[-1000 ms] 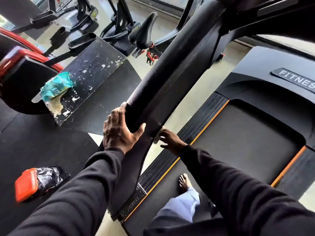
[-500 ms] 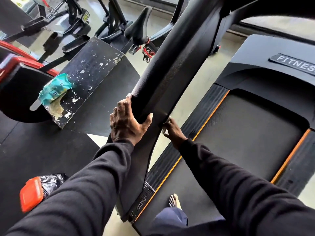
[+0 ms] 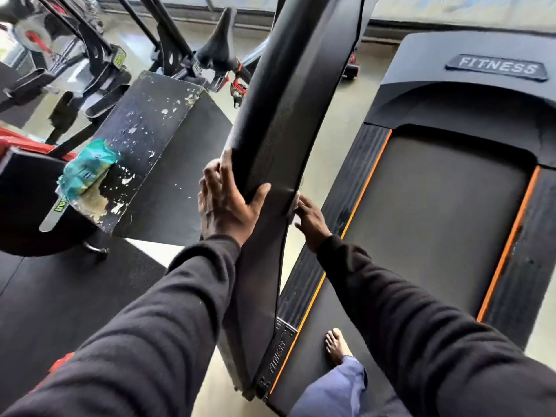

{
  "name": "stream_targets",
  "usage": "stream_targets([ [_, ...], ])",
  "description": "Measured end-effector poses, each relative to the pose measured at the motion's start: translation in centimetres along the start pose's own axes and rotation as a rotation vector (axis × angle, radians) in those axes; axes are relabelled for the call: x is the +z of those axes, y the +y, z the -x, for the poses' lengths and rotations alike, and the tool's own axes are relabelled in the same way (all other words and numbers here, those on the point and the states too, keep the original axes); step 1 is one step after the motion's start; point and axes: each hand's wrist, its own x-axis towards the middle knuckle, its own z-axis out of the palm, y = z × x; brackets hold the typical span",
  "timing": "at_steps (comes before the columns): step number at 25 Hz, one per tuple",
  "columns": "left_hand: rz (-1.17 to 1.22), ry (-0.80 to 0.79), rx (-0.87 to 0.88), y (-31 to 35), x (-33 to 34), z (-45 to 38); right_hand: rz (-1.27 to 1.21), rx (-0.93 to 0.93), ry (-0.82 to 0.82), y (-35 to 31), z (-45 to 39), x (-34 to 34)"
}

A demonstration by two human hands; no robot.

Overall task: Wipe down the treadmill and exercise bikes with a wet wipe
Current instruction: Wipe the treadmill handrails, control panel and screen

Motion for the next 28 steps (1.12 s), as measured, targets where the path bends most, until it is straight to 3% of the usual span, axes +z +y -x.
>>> stream_targets([
  [5,-0.009,0.014,-0.002,-0.6,0.3,0.9,-0.032,-0.001,-0.107,2.4,0.2,0.0],
  [8,-0.002,0.028,0.014,-0.6,0.4,0.9,-0.074,0.0,0.01,3.3,-0.4,-0.4],
  [12,0.009,0.031,0.007,-0.5,0.4,1.0,-0.006,-0.009,-0.07,5.2,-0.4,0.7],
  [15,0.014,0.029,0.016,-0.7,0.4,0.9,-0.024,-0.001,0.049,5.7,-0.6,0.8],
  [19,0.007,0.024,0.007,-0.7,0.4,0.9,0.011,0.001,-0.047,6.6,0.4,1.8],
  [23,-0.01,0.027,0.02,-0.8,0.3,0.7,-0.083,0.063,0.021,7.5,0.4,2.1],
  [26,-0.017,0.032,0.022,-0.7,0.3,0.9,-0.02,0.083,-0.045,8.4,1.2,2.4],
  [28,-0.008,0.034,0.026,-0.7,0.2,0.8,-0.023,0.126,0.004,9.2,1.5,2.3],
])
